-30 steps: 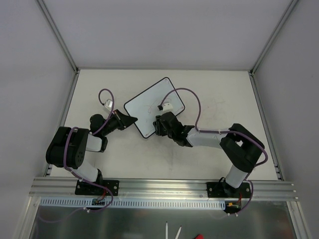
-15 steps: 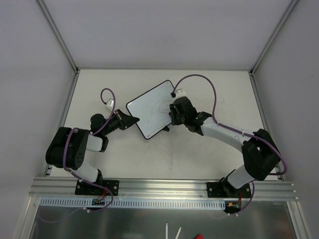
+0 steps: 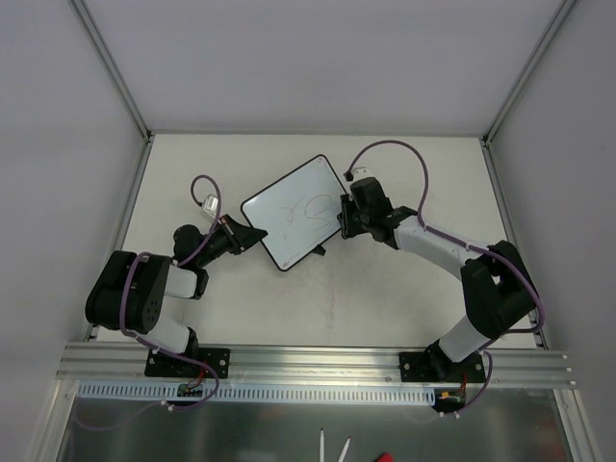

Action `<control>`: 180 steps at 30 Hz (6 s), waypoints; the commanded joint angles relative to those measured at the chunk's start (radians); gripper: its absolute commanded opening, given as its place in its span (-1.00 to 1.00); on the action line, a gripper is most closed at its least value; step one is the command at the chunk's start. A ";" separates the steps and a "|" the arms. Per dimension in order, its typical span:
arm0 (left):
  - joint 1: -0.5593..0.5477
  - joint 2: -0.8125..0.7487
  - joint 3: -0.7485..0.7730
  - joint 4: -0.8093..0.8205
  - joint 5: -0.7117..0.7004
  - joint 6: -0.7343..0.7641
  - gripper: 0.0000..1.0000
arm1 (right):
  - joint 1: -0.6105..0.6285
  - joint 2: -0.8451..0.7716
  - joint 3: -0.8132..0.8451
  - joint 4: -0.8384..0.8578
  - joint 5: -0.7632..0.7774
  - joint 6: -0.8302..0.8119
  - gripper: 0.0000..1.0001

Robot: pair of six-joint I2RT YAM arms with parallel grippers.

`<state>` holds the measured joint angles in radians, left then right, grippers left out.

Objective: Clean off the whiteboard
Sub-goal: Hold the whiteboard at the whiteboard stand.

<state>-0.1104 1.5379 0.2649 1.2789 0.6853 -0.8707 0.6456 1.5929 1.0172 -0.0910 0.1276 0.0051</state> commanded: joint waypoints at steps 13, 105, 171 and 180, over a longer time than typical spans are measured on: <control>0.006 -0.193 0.008 0.375 -0.070 -0.027 -1.00 | -0.127 -0.031 0.070 -0.016 -0.026 -0.016 -1.00; -0.299 -0.179 -0.116 0.277 -0.297 0.226 -1.00 | -0.265 0.266 0.253 -0.049 -0.014 0.033 -1.00; 0.038 0.080 -0.015 0.402 0.211 0.145 -1.00 | -0.138 0.156 0.340 -0.087 -0.161 -0.066 -1.00; 0.046 0.096 -0.006 0.402 0.218 0.141 -1.00 | -0.078 0.165 0.353 0.049 -0.315 -0.174 -1.00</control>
<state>-0.0738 1.6165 0.2661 1.3338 0.8219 -0.7517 0.5339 1.7592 1.3407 -0.1158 -0.1059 -0.0948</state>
